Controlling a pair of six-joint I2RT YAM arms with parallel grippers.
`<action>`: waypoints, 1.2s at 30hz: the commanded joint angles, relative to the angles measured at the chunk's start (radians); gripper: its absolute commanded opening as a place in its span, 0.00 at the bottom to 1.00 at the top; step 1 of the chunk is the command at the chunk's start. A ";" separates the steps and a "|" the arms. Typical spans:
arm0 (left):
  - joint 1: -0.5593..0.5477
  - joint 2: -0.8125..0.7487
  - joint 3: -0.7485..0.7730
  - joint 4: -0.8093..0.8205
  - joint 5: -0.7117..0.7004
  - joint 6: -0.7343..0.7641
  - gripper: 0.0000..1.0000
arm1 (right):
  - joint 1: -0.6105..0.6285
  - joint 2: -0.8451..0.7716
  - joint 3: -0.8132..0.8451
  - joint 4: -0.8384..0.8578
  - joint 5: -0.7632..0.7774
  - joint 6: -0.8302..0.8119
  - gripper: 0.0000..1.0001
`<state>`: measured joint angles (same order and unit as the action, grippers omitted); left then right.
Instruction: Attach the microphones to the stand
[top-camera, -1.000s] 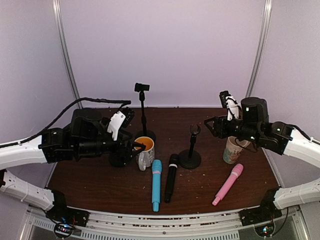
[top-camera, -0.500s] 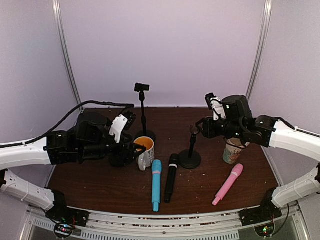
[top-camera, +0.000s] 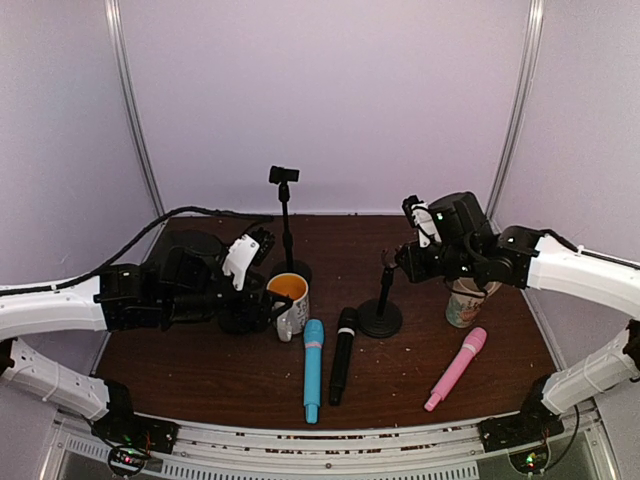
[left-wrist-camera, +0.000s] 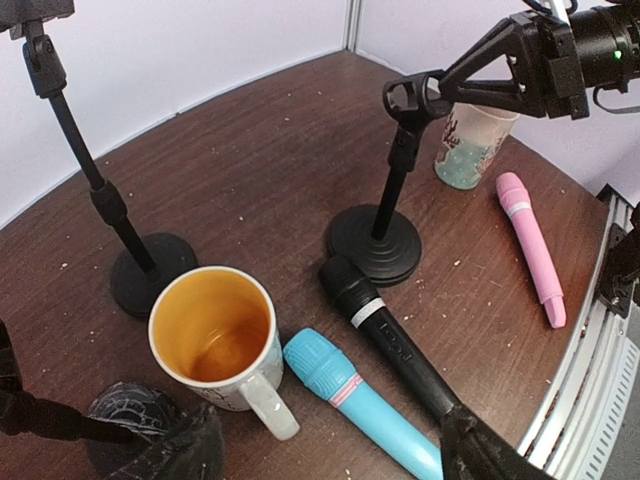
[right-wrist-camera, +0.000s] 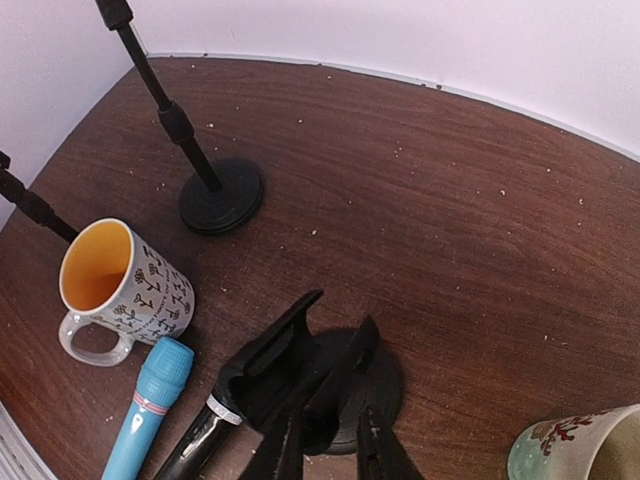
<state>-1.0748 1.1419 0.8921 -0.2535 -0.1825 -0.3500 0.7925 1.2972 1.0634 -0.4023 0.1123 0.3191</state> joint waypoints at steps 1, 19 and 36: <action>-0.002 0.012 -0.004 0.056 -0.014 0.002 0.77 | 0.005 0.010 0.051 -0.036 0.022 -0.001 0.17; -0.002 -0.031 -0.024 0.051 -0.031 0.006 0.78 | -0.005 0.045 0.117 -0.100 -0.014 -0.010 0.00; -0.002 -0.030 -0.035 0.054 -0.027 0.048 0.78 | 0.004 -0.244 -0.047 -0.118 -0.411 -0.397 0.00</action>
<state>-1.0748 1.1198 0.8497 -0.2356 -0.2058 -0.3332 0.7891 1.1088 1.0172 -0.5571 -0.1673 0.0380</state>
